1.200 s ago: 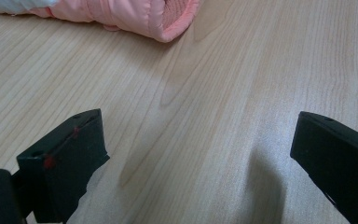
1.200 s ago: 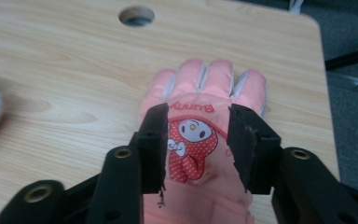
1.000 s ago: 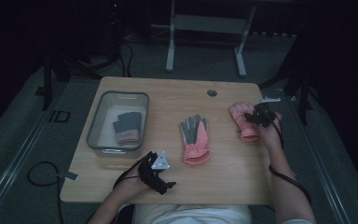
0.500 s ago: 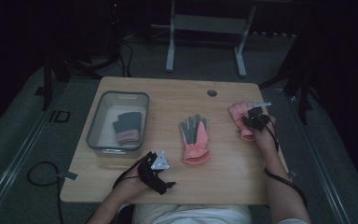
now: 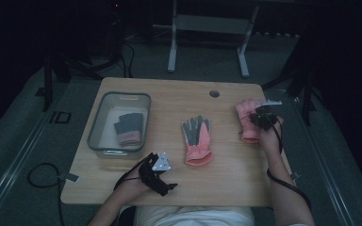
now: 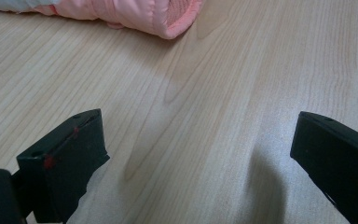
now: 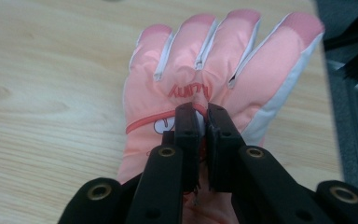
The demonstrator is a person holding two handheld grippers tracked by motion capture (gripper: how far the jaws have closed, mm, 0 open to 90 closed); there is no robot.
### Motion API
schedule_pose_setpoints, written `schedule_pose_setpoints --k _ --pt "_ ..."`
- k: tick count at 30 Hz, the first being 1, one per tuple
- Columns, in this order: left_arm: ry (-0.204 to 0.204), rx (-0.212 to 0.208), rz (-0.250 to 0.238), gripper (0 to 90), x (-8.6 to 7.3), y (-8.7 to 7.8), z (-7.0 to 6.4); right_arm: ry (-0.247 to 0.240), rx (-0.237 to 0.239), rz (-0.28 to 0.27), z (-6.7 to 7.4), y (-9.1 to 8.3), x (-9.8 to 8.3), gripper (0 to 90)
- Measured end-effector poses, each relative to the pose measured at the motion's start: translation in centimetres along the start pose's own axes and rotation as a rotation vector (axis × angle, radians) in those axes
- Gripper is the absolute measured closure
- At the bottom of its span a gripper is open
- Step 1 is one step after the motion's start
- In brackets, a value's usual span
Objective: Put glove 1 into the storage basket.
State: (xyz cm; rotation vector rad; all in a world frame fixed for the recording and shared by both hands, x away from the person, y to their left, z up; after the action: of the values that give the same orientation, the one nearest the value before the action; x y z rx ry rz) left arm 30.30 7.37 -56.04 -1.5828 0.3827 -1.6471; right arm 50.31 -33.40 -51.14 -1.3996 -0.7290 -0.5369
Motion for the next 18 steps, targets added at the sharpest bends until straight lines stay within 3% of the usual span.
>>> schedule_pose_setpoints --k 10,18 --pt "0.014 0.003 0.014 2.8 0.0 0.0 -0.2 0.047 0.015 -0.081 1.0 -6.1 0.2 84.8" --pt "0.016 0.007 0.011 2.8 0.1 0.0 -0.1 0.082 0.026 -0.108 2.3 -9.5 -0.4 84.8"
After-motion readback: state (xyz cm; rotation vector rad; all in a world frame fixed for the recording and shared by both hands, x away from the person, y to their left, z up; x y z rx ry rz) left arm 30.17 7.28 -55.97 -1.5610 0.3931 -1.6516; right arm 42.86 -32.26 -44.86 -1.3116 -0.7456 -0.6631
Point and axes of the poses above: each handheld gripper's, and its own axes: y roughly forward along the jaws, x roughly out of its top, z roughly to its left, the point moved 1 cm from there along y, roughly forward along the jaws, and after that the axes turned 10 degrees about y, right-handed, at the moved point
